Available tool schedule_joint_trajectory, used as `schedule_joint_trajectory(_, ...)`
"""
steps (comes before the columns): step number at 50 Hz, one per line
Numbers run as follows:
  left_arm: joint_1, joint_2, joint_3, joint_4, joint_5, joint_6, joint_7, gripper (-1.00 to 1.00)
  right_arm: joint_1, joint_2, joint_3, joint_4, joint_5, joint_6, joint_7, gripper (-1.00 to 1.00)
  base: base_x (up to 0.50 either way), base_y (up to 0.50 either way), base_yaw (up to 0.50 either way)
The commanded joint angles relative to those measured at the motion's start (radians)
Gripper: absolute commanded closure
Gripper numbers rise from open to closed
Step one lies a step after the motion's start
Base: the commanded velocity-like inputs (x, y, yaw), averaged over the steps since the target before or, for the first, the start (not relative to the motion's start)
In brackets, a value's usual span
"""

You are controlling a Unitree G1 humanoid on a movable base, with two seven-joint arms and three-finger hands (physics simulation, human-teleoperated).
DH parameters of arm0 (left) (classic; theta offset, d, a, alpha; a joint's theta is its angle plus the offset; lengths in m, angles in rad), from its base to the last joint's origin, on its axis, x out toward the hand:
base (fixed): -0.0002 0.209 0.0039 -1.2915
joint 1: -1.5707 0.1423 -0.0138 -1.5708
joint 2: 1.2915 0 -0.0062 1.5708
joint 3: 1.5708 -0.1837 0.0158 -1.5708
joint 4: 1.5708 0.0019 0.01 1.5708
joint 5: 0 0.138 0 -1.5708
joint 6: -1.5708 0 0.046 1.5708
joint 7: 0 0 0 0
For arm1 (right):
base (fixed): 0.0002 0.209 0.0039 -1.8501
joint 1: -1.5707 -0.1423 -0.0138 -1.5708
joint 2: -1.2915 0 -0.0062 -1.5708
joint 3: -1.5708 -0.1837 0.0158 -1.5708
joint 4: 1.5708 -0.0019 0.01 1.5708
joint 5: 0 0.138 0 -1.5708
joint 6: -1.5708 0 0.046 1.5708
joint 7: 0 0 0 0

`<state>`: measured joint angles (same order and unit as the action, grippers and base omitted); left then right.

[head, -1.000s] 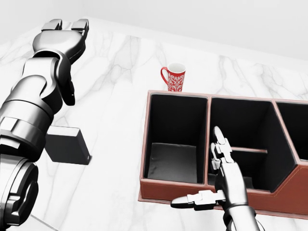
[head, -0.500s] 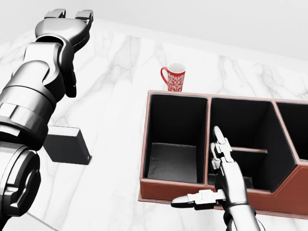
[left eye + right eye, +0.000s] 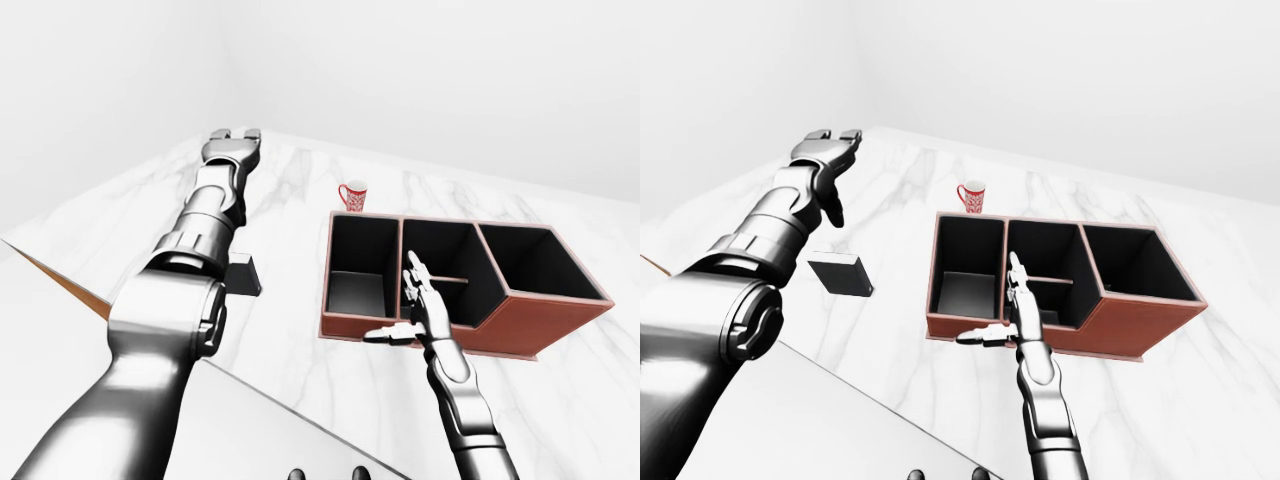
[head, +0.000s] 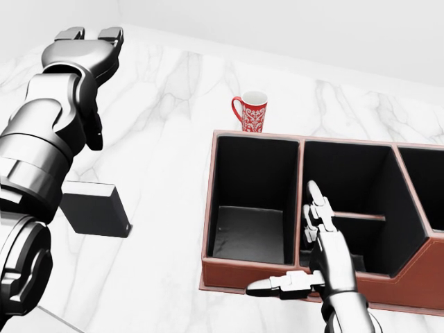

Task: Pick up the book and place it in the right compartment of the caddy.

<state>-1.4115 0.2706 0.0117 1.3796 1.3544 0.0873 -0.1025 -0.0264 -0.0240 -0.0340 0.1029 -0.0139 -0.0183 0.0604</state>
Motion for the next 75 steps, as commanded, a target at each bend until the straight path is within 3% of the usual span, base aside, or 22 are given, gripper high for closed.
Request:
schedule_joint_trajectory(1, 0.025, 0.013, -0.001, -0.002, -0.022, 0.0, 0.012, -1.0, -0.022, 0.0, 0.001, 0.0, 0.012, 0.027, 0.002, -1.0, 0.0, 0.0, 0.0)
schedule_joint_trajectory(5, 0.048, 0.011, -0.001, -0.002, -0.029, 0.0, 0.019, -1.0, -0.021, -0.001, -0.003, -0.012, 0.023, 0.042, 0.007, -1.0, 0.0, 0.0, 0.0)
schedule_joint_trajectory(7, 0.051, 0.01, 0.0, -0.003, -0.034, 0.0, 0.03, -1.0, -0.024, -0.002, -0.006, 0.001, 0.027, 0.033, 0.009, -1.0, 0.0, 0.0, 0.0)
schedule_joint_trajectory(8, 0.051, 0.011, -0.002, -0.003, -0.034, 0.0, 0.039, -1.0, -0.026, -0.002, -0.01, 0.042, 0.029, -0.002, 0.01, -1.0, 0.0, 0.0, 0.0)
schedule_joint_trajectory(9, 0.051, 0.011, -0.003, -0.003, -0.034, 0.0, 0.039, -1.0, -0.027, -0.002, -0.01, 0.049, 0.029, -0.008, 0.01, -1.0, 0.0, 0.0, 0.0)
schedule_joint_trajectory(10, 0.055, 0.01, -0.006, -0.003, -0.032, 0.0, 0.039, -1.0, -0.025, -0.004, -0.009, 0.016, 0.031, 0.024, 0.009, -1.0, 0.0, 0.0, 0.0)
schedule_joint_trajectory(13, 0.066, 0.006, -0.004, -0.003, -0.04, 0.0, 0.029, -1.0, -0.03, -0.006, -0.015, 0.006, 0.036, 0.04, 0.006, -1.0, 0.0, 0.0, 0.0)
schedule_joint_trajectory(15, 0.08, 0.005, -0.007, -0.003, -0.042, 0.0, 0.034, -1.0, -0.034, -0.006, -0.015, 0.041, 0.036, 0.011, 0.008, -1.0, 0.0, 0.0, 0.0)
schedule_joint_trajectory(16, 0.085, 0.005, -0.01, -0.003, -0.04, 0.0, 0.036, -1.0, -0.039, -0.005, -0.016, 0.095, 0.036, -0.037, 0.011, -1.0, 0.0, 0.0, 0.0)
schedule_joint_trajectory(17, 0.089, 0.005, -0.009, -0.003, -0.042, 0.0, 0.039, -1.0, -0.038, -0.006, -0.016, 0.093, 0.038, -0.037, 0.012, -1.0, 0.01, 0.0, 0.0)
schedule_joint_trajectory(18, 0.093, 0.004, -0.005, -0.003, -0.047, 0.0, 0.035, -1.0, -0.033, -0.008, -0.015, 0.045, 0.041, 0.007, 0.011, -1.0, 0.0, 0.0, 0.01)
schedule_joint_trajectory(20, 0.093, 0.002, -0.002, -0.003, -0.056, 0.0, 0.037, -1.0, -0.033, -0.012, -0.019, 0.032, 0.044, 0.023, 0.012, -1.0, 0.0, 0.0, 0.0)
schedule_joint_trajectory(25, 0.097, -0.004, 0.0, -0.003, -0.072, 0.0, 0.031, -1.0, -0.041, -0.014, -0.023, 0.034, 0.048, 0.028, 0.013, -1.0, 0.0, 0.0, 0.0)
schedule_joint_trajectory(26, 0.117, -0.011, -0.007, -0.002, -0.068, 0.0, 0.06, -1.0, -0.048, -0.014, -0.023, 0.033, 0.048, 0.035, 0.012, -1.0, 0.0, 0.0, 0.0)
schedule_joint_trajectory(29, 0.122, -0.012, 0.003, -0.003, -0.088, 0.0, 0.081, -1.0, -0.046, -0.015, -0.026, 0.051, 0.049, 0.018, 0.013, -1.0, 0.0, 0.0, 0.0)
schedule_joint_trajectory(34, 0.139, -0.004, -0.003, -0.005, -0.104, 0.0, 0.077, -1.0, -0.049, -0.016, -0.026, 0.039, 0.05, 0.028, 0.012, -1.0, 0.0, 0.0, 0.0)
schedule_joint_trajectory(35, 0.141, -0.004, -0.001, -0.005, -0.109, 0.0, 0.082, -1.0, -0.055, -0.014, -0.027, 0.104, 0.047, -0.032, 0.014, -1.0, 0.0, 0.0, 0.0)
schedule_joint_trajectory(38, 0.148, -0.006, 0.002, -0.006, -0.124, 0.0, 0.104, -1.0, -0.046, -0.017, -0.024, 0.05, 0.048, 0.015, 0.012, -1.0, 0.0, 0.0, 0.0)
schedule_joint_trajectory(47, 0.196, -0.018, -0.012, -0.004, -0.136, 0.0, 0.129, -1.0, -0.037, -0.017, -0.026, 0.048, 0.046, 0.008, 0.015, -1.0, 0.0, 0.0, 0.0)
schedule_joint_trajectory(50, 0.215, -0.024, -0.006, -0.003, -0.145, 0.0, 0.179, -1.0, -0.036, -0.019, -0.03, 0.049, 0.047, 0.006, 0.016, -1.0, 0.0, 0.0, 0.0)
schedule_joint_trajectory(55, 0.219, -0.025, -0.005, -0.003, -0.157, 0.0, 0.201, -1.0, -0.039, -0.018, -0.029, 0.051, 0.045, 0.008, 0.013, -1.0, 0.0, 0.0, 0.0)
schedule_joint_trajectory(75, 0.261, -0.026, -0.024, 0.001, -0.115, 0.0, 0.204, -1.0, -0.034, -0.02, -0.033, 0.054, 0.046, 0.001, 0.016, -1.0, 0.0, 0.0, 0.0)
